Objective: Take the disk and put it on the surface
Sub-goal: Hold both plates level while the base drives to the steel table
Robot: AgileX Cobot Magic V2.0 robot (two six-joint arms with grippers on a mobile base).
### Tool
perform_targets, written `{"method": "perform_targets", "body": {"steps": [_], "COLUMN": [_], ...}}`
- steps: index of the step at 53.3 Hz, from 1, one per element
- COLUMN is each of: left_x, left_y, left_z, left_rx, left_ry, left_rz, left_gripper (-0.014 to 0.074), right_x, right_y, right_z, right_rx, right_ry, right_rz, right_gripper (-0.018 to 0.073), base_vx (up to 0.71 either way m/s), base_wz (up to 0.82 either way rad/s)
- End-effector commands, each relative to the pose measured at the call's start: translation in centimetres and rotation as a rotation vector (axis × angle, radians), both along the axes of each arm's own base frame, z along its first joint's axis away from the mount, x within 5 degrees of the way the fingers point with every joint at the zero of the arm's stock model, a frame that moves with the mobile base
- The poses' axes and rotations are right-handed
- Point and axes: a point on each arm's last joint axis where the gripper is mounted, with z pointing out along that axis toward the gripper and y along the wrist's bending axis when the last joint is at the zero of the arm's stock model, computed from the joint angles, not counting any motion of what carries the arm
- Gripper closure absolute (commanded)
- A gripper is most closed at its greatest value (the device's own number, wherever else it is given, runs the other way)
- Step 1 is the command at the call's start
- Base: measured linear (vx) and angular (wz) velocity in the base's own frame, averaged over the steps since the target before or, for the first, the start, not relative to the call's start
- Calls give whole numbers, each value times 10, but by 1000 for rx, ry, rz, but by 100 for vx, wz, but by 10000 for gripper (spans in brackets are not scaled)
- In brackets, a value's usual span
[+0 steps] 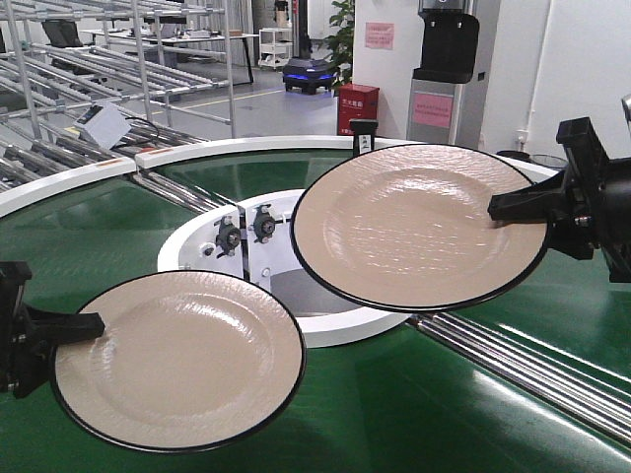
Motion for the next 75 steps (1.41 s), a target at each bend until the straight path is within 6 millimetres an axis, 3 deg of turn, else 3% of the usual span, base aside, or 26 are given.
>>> {"method": "perform_targets", "body": {"steps": [1, 42, 75], "left_x": [-4, -4, -4], "left_y": [-4, -4, -4], "left_z": [31, 31, 31], "left_rx": [-134, -134, -134], "left_ry": [-90, -90, -90], "left_rz": [6, 6, 5], "left_gripper": [598, 598, 598], "right_x": [-13, -13, -13], "right_y": [4, 4, 4], "right_z": [38, 38, 38], "right_rx": [117, 117, 117], "right_ry": [-125, -125, -125], "right_rz": [-26, -26, -26], "right_gripper": [564, 564, 564], "base_vx": [0, -12, -20], "base_wz": [0, 0, -24]}}
